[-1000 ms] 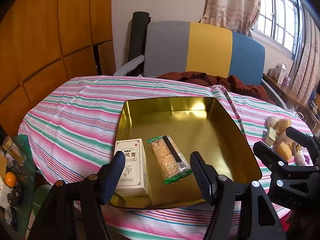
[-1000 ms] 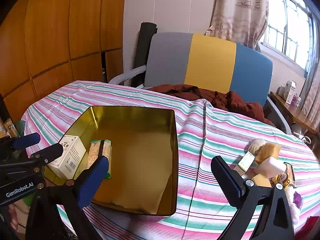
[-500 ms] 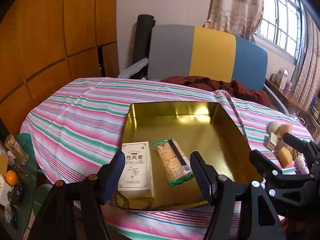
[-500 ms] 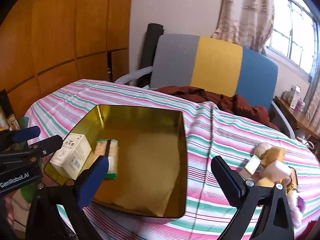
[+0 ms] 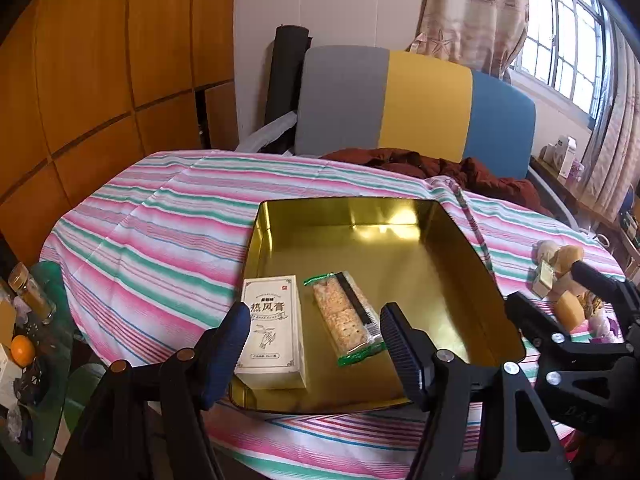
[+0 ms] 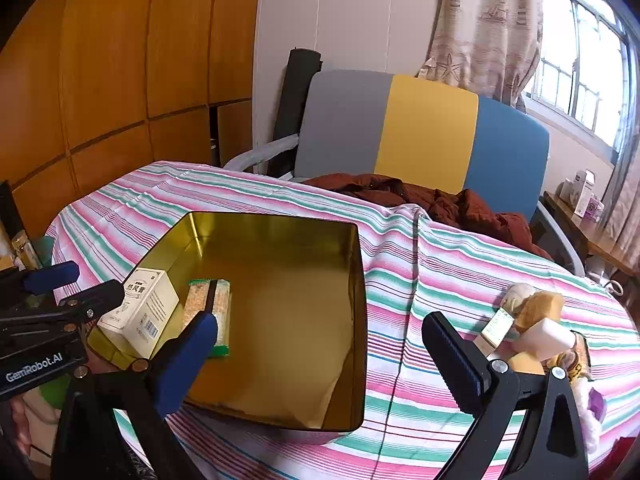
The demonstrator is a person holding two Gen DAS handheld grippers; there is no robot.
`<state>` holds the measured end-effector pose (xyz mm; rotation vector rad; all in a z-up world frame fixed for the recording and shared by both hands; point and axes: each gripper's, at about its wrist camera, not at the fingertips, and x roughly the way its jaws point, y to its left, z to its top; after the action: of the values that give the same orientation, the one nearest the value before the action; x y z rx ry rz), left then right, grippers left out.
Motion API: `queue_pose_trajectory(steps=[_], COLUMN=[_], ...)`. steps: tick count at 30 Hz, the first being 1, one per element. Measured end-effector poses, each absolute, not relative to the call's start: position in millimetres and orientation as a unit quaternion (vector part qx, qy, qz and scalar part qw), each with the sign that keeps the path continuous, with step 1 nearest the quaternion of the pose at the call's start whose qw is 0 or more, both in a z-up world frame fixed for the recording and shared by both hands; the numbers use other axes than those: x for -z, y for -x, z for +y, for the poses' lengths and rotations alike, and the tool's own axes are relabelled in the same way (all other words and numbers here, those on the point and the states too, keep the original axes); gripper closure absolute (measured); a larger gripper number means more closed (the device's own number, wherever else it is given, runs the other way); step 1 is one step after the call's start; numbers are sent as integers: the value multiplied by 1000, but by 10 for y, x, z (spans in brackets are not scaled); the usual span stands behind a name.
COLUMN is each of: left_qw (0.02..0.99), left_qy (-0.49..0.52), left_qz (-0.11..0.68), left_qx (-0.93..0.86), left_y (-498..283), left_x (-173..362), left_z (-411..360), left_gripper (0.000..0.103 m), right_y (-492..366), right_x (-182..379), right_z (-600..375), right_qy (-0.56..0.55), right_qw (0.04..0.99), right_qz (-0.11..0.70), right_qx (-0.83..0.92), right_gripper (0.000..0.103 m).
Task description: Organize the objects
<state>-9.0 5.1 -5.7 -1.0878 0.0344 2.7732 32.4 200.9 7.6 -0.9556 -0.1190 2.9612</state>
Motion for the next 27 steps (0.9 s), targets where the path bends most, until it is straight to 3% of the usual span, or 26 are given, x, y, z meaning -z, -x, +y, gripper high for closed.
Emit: queue_pose_trajectory(steps=[27], left_qw=[125], left_qy=[365], left_qz=[47], left_qx=[-922], left_y=[86], left_x=[126], left_z=[369], left_gripper=[34], right_y=[-417], right_x=[17], right_z=[2532], right_qy=[323], right_qw=[62], right_qz=[-4], right_qx=[-944], right_gripper=[0])
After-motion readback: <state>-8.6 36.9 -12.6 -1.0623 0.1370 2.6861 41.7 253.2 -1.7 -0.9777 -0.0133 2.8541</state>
